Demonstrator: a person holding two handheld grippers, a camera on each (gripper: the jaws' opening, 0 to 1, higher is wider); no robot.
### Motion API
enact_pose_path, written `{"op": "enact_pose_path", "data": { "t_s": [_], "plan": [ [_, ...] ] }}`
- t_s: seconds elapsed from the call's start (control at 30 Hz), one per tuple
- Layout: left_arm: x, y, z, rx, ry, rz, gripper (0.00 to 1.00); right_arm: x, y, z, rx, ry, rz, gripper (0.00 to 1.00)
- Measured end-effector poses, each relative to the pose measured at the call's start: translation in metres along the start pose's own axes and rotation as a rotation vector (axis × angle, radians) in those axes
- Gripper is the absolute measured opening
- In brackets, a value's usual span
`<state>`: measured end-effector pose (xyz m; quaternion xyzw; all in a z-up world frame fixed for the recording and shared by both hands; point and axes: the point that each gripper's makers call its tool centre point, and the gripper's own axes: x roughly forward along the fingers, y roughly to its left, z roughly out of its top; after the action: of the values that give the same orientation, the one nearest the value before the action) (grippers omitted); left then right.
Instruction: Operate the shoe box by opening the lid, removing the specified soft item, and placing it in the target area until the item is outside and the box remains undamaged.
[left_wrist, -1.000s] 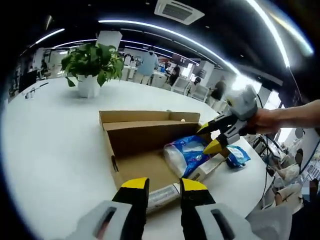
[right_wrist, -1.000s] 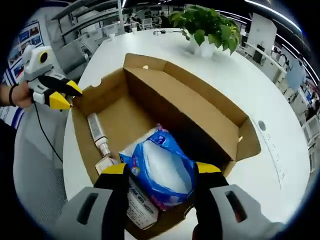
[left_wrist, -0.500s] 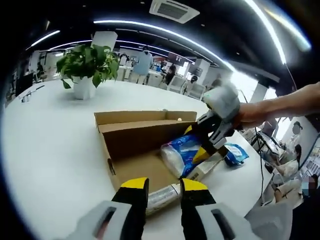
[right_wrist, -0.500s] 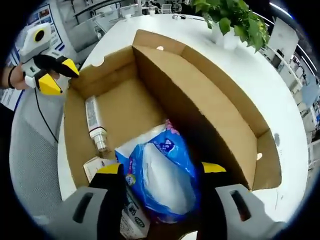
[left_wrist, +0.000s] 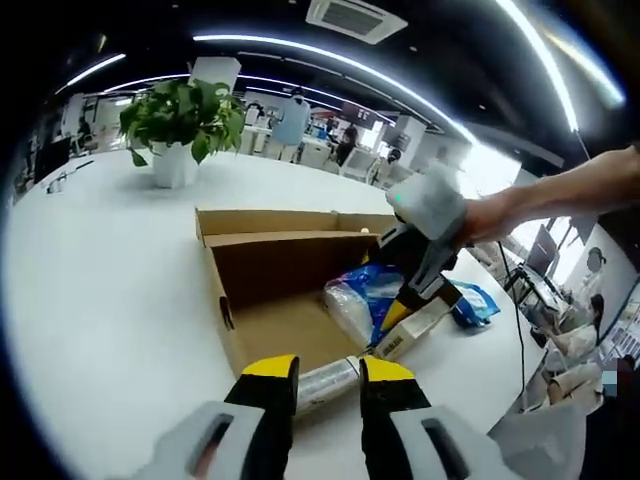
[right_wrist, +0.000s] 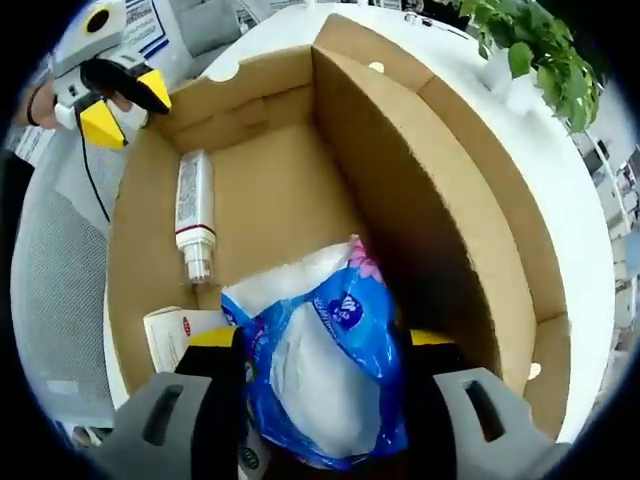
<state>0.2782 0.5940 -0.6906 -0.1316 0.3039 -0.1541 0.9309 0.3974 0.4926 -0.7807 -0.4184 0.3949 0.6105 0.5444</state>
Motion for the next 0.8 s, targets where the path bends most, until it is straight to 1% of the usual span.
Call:
{"op": "enact_pose_path", "data": {
  "t_s": [0.1,0.17,0.2,0.4,0.5,0.63,0.8],
  "plan": [
    [0.0,-0.001,0.001,-0.009,-0.005,-0.001,0.25,0.001,0.001,-0.001,-0.002,0.006,0.014,0.61],
    [0.0,-0.002,0.001,-0.007,-0.006,-0.003,0.25,0.003,0.0,-0.003,0.021,0.01,0.024,0.61],
    [0.001,-0.003,0.002,-0.006,-0.007,-0.005,0.25,0.003,0.003,-0.004,0.062,0.012,0.04,0.61],
    [0.003,-0.005,0.007,-0.006,-0.017,-0.012,0.25,0.003,0.004,-0.007,0.11,-0.006,0.056,0.58],
    [0.003,-0.006,0.009,-0.005,-0.021,-0.011,0.25,0.001,0.008,-0.006,0.121,-0.006,0.051,0.53],
    [0.002,-0.005,0.011,-0.006,-0.024,-0.009,0.25,0.0,0.013,-0.006,0.139,0.001,0.056,0.42],
    [0.0,-0.001,0.012,-0.009,-0.026,-0.004,0.24,-0.004,0.015,-0.006,0.13,0.012,0.021,0.34]
  ]
}}
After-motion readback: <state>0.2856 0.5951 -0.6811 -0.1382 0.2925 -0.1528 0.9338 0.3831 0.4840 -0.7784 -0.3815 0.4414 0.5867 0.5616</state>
